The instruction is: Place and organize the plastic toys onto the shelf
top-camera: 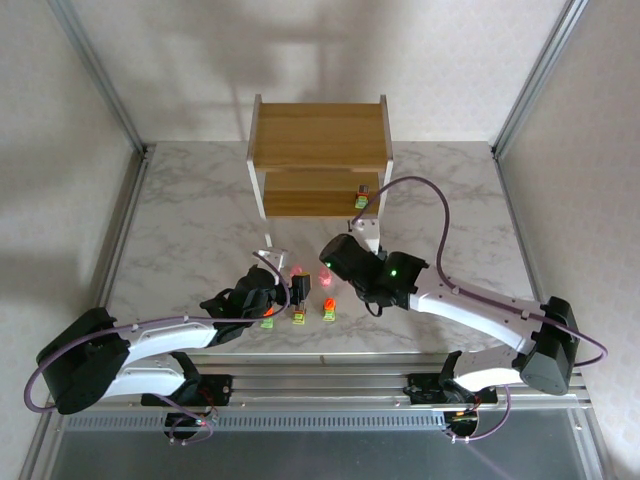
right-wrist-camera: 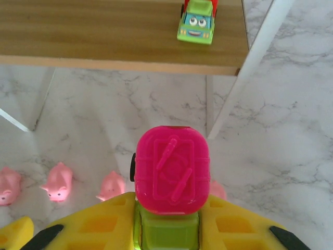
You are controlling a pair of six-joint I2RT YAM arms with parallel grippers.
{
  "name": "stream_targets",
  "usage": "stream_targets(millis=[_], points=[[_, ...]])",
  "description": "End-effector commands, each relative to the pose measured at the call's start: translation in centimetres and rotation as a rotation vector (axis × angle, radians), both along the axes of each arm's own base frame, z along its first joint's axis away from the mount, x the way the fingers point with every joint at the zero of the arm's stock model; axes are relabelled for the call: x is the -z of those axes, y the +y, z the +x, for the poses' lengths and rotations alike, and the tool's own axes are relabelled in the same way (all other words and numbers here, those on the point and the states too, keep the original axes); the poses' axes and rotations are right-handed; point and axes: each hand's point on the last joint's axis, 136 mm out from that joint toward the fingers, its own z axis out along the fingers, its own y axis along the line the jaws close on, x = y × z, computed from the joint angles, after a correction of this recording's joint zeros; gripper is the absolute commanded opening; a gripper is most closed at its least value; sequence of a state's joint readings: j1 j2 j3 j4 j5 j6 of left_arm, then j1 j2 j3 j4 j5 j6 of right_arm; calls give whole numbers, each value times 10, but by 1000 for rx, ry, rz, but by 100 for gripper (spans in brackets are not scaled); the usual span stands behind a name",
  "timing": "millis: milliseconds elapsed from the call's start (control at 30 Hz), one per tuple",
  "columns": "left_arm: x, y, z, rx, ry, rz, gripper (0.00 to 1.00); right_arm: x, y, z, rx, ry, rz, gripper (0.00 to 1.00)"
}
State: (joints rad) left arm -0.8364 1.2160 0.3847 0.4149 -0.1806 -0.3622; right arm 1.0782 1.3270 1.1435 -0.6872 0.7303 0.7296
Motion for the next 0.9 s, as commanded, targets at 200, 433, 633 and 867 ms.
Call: stream_targets(millis=[200, 433, 633, 867], points=[[-7, 0, 1, -3, -24, -3, 88, -27, 20, 43, -35, -22, 37, 20], [-7, 0, 1, -2, -24, -3, 88, -22, 25, 76, -24, -4, 48, 19], [-7, 0, 1, -1, -25, -3, 88, -14, 32, 97, -16, 4, 49, 19], [-6, 1, 2, -5, -24, 0, 88, -6, 36, 115, -4, 6, 30, 19]])
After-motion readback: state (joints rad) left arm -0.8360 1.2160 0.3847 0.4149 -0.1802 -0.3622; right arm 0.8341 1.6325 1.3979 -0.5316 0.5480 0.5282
